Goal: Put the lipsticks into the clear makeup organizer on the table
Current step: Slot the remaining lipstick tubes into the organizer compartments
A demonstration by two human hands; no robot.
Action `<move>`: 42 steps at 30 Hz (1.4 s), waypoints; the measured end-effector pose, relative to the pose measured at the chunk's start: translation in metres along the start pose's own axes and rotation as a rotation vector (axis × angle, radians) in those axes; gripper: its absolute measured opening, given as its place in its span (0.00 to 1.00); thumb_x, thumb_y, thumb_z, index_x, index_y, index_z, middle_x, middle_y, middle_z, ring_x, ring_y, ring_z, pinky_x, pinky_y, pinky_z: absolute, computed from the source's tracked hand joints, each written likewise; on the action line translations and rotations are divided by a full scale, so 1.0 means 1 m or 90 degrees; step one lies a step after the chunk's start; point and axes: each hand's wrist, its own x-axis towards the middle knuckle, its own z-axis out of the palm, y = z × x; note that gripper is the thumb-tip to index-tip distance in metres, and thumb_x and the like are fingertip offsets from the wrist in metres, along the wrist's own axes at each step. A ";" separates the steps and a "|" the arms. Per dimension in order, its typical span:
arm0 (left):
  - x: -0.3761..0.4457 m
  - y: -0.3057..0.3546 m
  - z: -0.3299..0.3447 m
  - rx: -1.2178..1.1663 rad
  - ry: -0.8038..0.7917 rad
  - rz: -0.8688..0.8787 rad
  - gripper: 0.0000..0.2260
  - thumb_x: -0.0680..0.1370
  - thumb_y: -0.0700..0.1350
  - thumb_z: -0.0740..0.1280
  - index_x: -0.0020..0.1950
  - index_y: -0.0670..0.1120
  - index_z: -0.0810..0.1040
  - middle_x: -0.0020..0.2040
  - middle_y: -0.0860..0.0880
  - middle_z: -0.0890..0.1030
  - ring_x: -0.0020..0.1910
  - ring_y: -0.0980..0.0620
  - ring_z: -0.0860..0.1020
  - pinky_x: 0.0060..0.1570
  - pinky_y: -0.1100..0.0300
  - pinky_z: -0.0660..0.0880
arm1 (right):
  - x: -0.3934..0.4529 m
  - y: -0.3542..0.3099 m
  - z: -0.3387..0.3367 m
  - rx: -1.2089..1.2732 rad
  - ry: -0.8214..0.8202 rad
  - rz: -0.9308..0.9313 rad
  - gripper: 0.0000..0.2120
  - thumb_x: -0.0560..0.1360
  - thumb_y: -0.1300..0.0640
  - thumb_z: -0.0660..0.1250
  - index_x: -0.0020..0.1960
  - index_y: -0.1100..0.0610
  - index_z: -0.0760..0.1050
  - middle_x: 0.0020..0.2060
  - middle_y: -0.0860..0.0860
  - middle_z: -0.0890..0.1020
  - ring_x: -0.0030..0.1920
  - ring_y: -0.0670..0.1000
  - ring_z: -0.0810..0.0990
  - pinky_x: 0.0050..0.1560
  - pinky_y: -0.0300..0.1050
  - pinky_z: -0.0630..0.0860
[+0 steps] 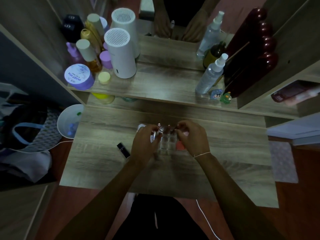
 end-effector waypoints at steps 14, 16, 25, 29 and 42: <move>-0.006 -0.003 0.004 0.048 -0.005 -0.010 0.09 0.76 0.49 0.68 0.53 0.47 0.77 0.50 0.45 0.80 0.47 0.54 0.74 0.48 0.56 0.70 | 0.006 0.006 0.009 -0.031 -0.017 -0.003 0.10 0.71 0.58 0.71 0.52 0.56 0.79 0.45 0.53 0.83 0.47 0.53 0.79 0.49 0.47 0.74; -0.006 -0.005 0.003 0.054 -0.023 -0.019 0.09 0.76 0.48 0.68 0.53 0.46 0.77 0.50 0.44 0.81 0.48 0.52 0.74 0.48 0.55 0.70 | 0.006 0.005 0.010 -0.036 -0.024 -0.001 0.10 0.71 0.58 0.70 0.52 0.55 0.79 0.45 0.54 0.83 0.48 0.54 0.79 0.50 0.49 0.76; -0.005 -0.004 0.004 0.136 -0.037 0.021 0.05 0.75 0.44 0.67 0.50 0.46 0.77 0.47 0.44 0.82 0.47 0.46 0.77 0.51 0.53 0.66 | 0.003 0.004 0.013 -0.045 -0.027 0.002 0.10 0.71 0.57 0.71 0.52 0.56 0.79 0.45 0.54 0.84 0.48 0.54 0.79 0.50 0.50 0.76; -0.003 -0.005 0.006 0.143 -0.029 0.007 0.05 0.77 0.47 0.65 0.51 0.48 0.76 0.49 0.47 0.81 0.48 0.50 0.75 0.52 0.56 0.63 | 0.002 0.005 0.013 -0.040 -0.024 0.006 0.10 0.71 0.56 0.71 0.52 0.56 0.79 0.45 0.54 0.84 0.47 0.54 0.80 0.50 0.53 0.77; -0.010 0.004 -0.006 0.120 -0.022 -0.008 0.12 0.75 0.48 0.69 0.57 0.46 0.77 0.54 0.45 0.81 0.53 0.47 0.77 0.60 0.45 0.67 | -0.008 0.004 0.003 -0.017 -0.001 0.001 0.18 0.70 0.54 0.74 0.59 0.53 0.76 0.51 0.53 0.83 0.52 0.54 0.80 0.54 0.54 0.77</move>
